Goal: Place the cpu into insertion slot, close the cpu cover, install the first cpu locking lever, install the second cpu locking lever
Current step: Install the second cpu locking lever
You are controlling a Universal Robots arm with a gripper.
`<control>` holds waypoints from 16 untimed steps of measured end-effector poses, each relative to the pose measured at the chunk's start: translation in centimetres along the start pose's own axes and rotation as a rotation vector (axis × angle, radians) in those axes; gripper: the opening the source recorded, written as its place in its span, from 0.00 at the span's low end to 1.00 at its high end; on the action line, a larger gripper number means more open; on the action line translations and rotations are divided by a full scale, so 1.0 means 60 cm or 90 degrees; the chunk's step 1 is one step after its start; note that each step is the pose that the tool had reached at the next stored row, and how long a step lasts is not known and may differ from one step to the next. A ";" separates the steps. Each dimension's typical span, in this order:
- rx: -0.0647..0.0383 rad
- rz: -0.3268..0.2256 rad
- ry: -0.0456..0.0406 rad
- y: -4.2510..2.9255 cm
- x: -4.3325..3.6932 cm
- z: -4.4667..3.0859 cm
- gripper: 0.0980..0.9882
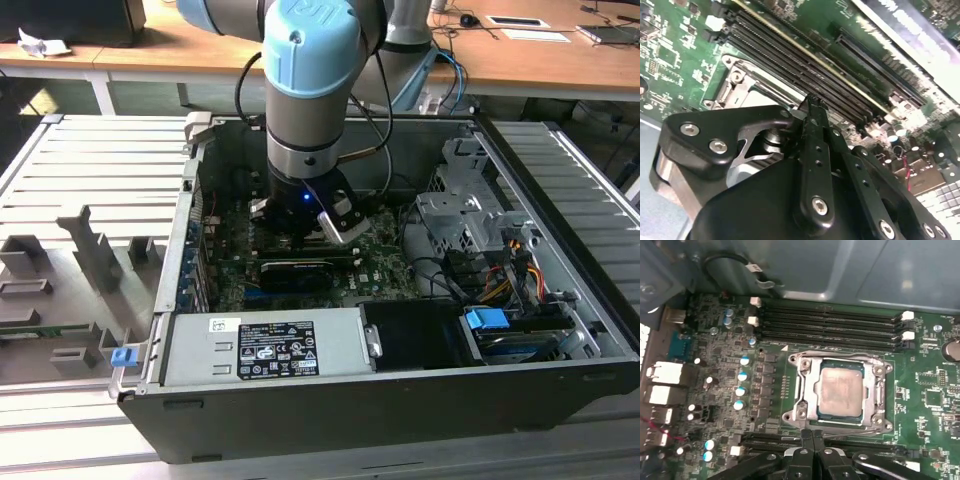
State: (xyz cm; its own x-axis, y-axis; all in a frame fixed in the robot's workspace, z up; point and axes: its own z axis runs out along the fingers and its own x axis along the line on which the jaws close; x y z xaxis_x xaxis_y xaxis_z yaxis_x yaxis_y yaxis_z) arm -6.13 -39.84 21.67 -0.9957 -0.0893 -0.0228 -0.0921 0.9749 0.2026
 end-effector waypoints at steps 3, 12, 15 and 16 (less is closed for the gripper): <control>-0.005 -0.005 0.0007 -0.001 0.007 0.000 0.01; -0.046 -0.021 -0.0004 -0.013 0.025 0.020 0.01; -0.054 -0.021 -0.0012 -0.014 0.025 0.024 0.01; -0.056 -0.021 -0.0016 -0.014 0.025 0.025 0.01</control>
State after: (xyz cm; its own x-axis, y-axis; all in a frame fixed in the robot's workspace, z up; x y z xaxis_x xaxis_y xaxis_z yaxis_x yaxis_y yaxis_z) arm -7.55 -40.50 19.98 -0.9922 -0.1200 -0.0332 -0.1244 0.9496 0.2876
